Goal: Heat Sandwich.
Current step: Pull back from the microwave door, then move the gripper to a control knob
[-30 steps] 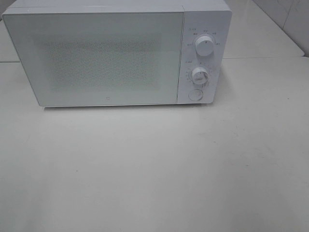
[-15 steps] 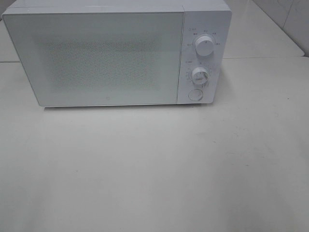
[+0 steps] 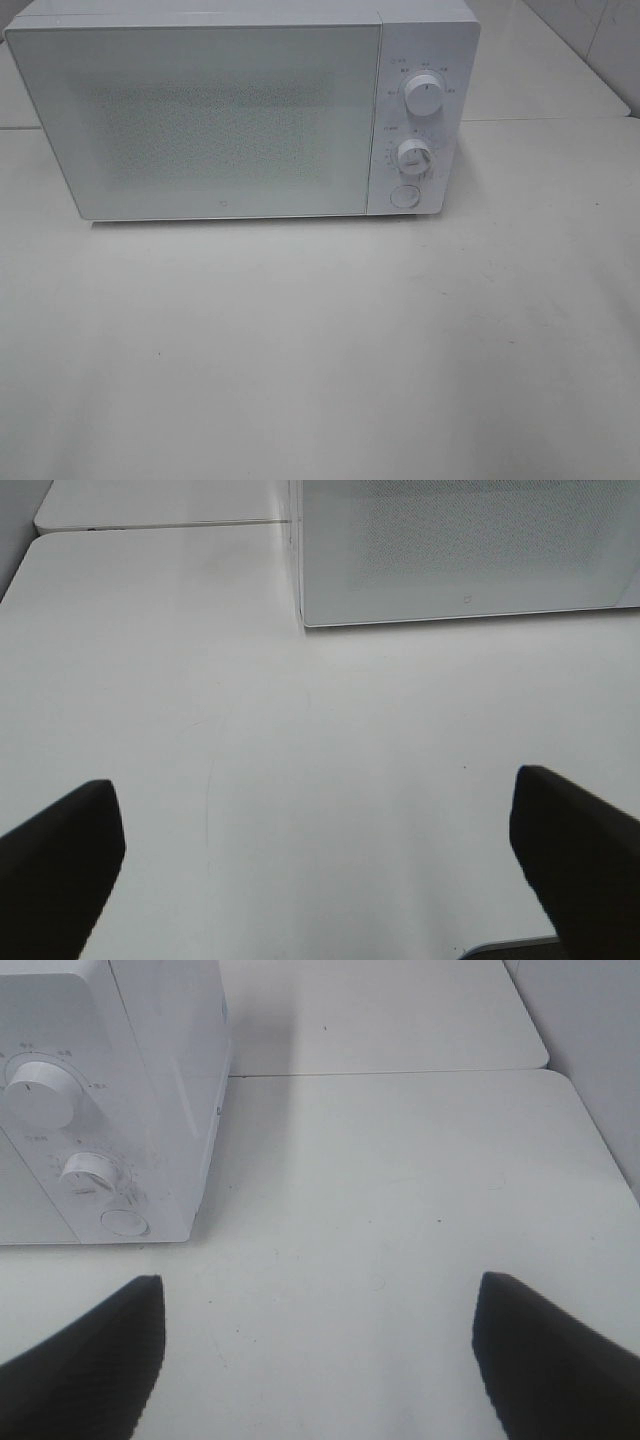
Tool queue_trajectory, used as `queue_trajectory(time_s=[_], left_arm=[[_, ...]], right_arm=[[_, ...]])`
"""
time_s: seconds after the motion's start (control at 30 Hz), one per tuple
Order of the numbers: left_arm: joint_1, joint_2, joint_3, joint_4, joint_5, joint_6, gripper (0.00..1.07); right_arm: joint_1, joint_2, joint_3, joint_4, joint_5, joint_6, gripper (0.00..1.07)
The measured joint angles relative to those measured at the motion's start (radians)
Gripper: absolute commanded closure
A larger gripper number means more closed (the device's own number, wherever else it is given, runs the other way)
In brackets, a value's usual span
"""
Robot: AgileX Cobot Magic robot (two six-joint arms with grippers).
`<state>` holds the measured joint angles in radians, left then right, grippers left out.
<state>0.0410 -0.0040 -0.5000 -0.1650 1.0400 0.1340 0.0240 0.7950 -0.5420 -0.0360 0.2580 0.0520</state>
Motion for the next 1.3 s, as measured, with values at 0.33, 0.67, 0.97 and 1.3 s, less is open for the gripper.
queue_trajectory(time_s=[0.33,0.67,0.97,1.3], left_arm=[[0.0,0.0,0.0,0.0,0.0,0.0,0.05],[0.0,0.0,0.0,0.0,0.0,0.0,0.05],[0.0,0.0,0.0,0.0,0.0,0.0,0.05],[0.0,0.0,0.0,0.0,0.0,0.0,0.05]], right_arm=[[0.0,0.204,0.0,0.0,-0.234,0.033,0.27],[0.008,0.324,0.081,0.091,-0.583,0.011,0.28],[0.181,0.348,0.161,0.37,-0.801,-0.211,0.29],[0.418,0.536,0.17,0.579,-1.051,-0.355,0.29]])
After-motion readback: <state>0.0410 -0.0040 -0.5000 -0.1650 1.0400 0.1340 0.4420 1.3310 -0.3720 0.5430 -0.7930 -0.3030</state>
